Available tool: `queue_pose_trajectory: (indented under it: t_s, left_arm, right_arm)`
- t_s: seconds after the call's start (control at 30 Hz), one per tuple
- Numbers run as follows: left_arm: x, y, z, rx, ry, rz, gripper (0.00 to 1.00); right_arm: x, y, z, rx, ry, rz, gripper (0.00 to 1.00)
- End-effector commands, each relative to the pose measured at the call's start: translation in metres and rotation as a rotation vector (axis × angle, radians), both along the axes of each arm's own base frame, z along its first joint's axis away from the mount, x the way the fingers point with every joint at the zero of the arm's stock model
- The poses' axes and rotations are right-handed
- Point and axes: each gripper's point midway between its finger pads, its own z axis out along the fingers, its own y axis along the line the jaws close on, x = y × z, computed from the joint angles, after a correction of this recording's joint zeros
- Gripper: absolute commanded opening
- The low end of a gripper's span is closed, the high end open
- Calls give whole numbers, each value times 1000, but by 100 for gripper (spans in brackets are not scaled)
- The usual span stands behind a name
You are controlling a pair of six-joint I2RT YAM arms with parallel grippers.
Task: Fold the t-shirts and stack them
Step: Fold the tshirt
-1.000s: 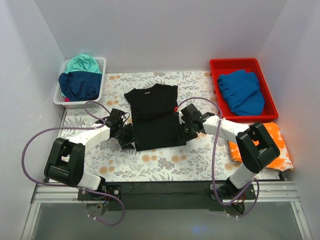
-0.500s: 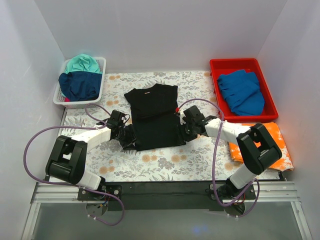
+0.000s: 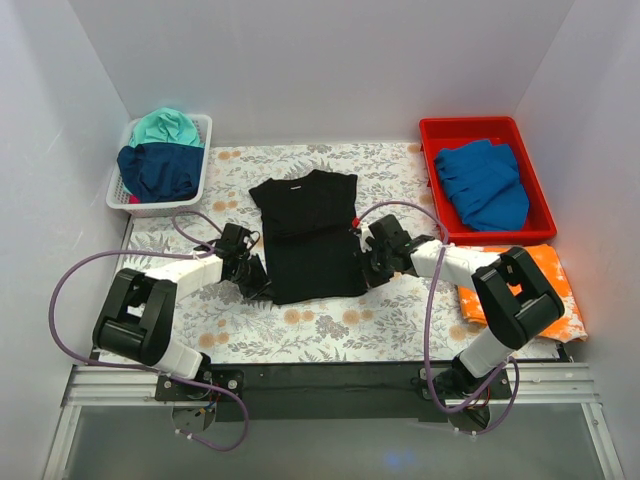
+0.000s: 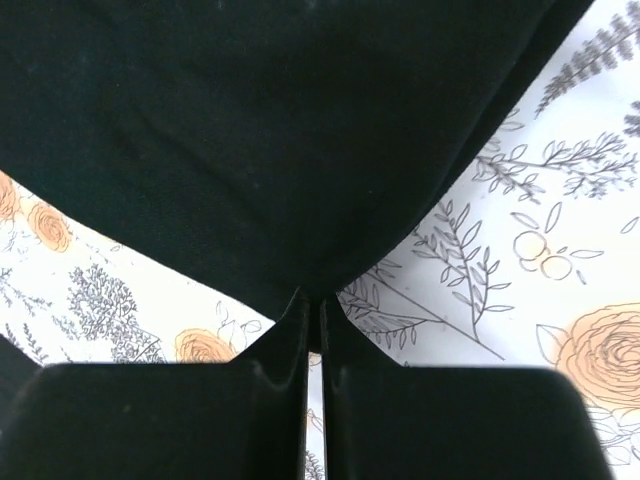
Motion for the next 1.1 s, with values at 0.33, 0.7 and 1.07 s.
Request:
queue_pose_trajectory:
  t_s: [0.33, 0.7, 1.07]
  left_arm:
    - [6, 2, 80, -16, -161, -50, 0]
    - [12, 15, 146, 18, -303, 20, 0]
    - [-7, 22, 152, 3, -301, 70, 0]
  right_arm:
    - [-23, -2, 66, 76, -8, 29, 1]
    - [-37, -4, 118, 146, -47, 46, 1]
    - [-57, -12, 119, 156, -6, 40, 1]
